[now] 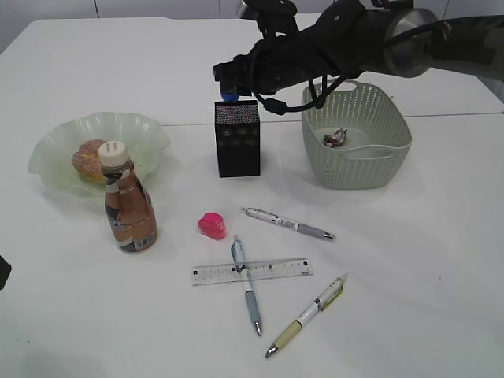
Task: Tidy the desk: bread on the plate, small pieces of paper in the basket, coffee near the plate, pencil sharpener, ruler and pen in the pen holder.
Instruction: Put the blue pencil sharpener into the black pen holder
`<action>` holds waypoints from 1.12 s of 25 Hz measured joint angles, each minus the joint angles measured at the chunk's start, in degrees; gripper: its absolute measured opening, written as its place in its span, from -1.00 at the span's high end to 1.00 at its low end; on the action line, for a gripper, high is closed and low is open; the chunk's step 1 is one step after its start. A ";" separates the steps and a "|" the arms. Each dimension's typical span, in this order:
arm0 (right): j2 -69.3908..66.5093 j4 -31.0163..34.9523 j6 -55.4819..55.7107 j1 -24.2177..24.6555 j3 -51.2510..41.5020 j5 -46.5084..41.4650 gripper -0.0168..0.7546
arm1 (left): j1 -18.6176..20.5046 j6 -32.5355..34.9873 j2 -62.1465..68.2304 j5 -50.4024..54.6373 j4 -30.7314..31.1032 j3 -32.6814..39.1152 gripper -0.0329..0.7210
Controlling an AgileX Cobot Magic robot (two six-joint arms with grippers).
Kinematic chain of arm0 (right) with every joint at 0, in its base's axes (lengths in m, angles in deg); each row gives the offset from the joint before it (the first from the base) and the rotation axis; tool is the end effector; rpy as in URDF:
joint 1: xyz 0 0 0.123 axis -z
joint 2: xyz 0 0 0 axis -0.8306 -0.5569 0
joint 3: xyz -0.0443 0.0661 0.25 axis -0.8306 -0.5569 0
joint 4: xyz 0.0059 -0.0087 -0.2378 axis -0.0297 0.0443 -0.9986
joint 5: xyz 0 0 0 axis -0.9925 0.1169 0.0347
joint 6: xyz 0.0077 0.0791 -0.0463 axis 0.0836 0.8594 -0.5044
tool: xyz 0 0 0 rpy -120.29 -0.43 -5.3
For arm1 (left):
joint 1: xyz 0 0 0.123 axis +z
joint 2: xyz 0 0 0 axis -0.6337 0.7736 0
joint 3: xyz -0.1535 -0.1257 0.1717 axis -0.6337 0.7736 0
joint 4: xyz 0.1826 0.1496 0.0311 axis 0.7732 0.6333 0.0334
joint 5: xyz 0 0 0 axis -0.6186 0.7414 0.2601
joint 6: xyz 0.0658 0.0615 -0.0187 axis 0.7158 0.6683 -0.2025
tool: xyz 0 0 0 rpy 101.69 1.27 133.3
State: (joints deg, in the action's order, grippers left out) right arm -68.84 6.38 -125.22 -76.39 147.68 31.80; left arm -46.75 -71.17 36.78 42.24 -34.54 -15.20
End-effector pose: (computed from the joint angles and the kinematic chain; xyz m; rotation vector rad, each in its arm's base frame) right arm 0.4717 0.2049 0.2051 -0.4575 2.1146 0.6092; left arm 0.1935 -0.0509 0.2362 0.0173 2.8787 -0.4589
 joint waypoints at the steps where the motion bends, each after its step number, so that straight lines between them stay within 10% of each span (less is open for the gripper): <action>1: -0.05 0.00 -0.27 0.00 0.11 0.15 0.48 | 0.00 0.00 0.00 0.00 0.00 0.00 -0.07; 18: -1.21 0.23 -0.62 0.00 0.20 0.90 0.13 | 0.00 0.10 0.00 1.04 0.00 0.00 -0.07; 28: 0.23 -4.95 3.75 0.03 0.70 -17.22 0.05 | 0.00 0.10 0.00 1.14 0.00 0.00 -0.07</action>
State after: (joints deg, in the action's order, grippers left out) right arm -68.61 1.43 -121.47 -76.35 148.38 14.58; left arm -46.75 -71.07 36.78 43.38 -34.54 -15.20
